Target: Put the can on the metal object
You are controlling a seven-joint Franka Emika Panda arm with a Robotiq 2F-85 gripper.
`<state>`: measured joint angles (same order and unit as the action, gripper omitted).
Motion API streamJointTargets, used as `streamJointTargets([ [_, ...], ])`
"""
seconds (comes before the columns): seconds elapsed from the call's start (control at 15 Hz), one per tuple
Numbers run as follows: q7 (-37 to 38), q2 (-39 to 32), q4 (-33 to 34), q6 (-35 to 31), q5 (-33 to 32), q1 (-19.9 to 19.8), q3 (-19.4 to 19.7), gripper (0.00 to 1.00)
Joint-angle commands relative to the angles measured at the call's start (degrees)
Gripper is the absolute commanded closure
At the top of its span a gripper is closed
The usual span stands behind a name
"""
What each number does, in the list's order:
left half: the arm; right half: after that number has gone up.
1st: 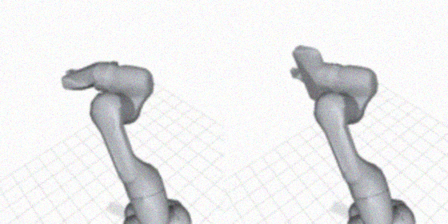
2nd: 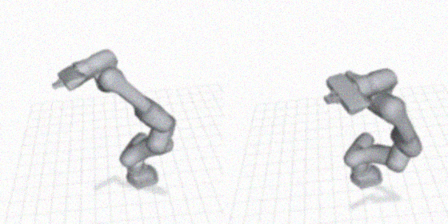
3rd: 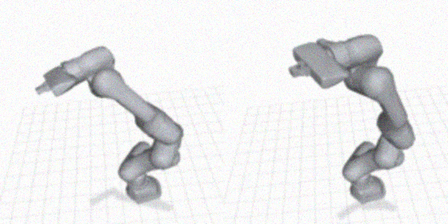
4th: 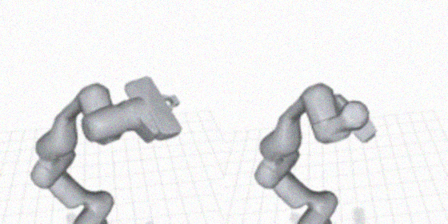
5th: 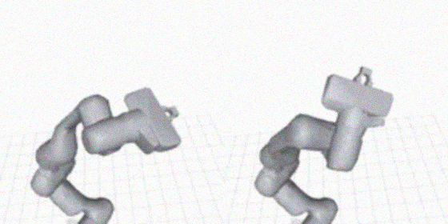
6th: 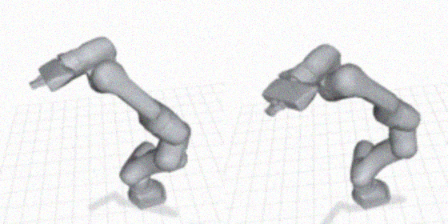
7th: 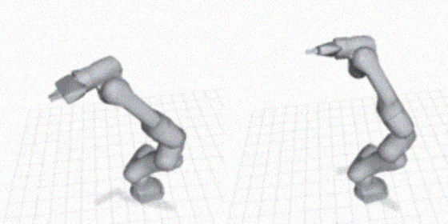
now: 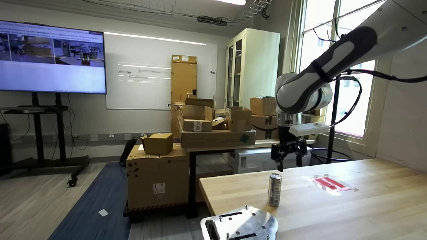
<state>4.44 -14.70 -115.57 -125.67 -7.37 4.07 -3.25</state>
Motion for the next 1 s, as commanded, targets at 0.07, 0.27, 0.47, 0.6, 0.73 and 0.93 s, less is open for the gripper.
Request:
streamJointTargets([
  [0.07,-1.8,-8.9,9.9,1.3,-1.7,0.4,0.9,0.00],
  [0.27,-2.7,-13.6,15.0,1.9,-2.2,0.4,1.3,0.00],
  [0.47,-3.5,-17.8,19.7,2.4,-2.0,0.3,1.8,0.00],
  [0.6,-4.1,-20.1,22.4,2.8,-1.8,0.2,2.2,0.00],
  [0.73,-4.6,-22.0,24.9,3.1,-1.7,0.1,2.4,0.00],
  [0.93,-5.1,-24.3,27.8,3.6,-1.6,0.1,2.8,0.00],
])
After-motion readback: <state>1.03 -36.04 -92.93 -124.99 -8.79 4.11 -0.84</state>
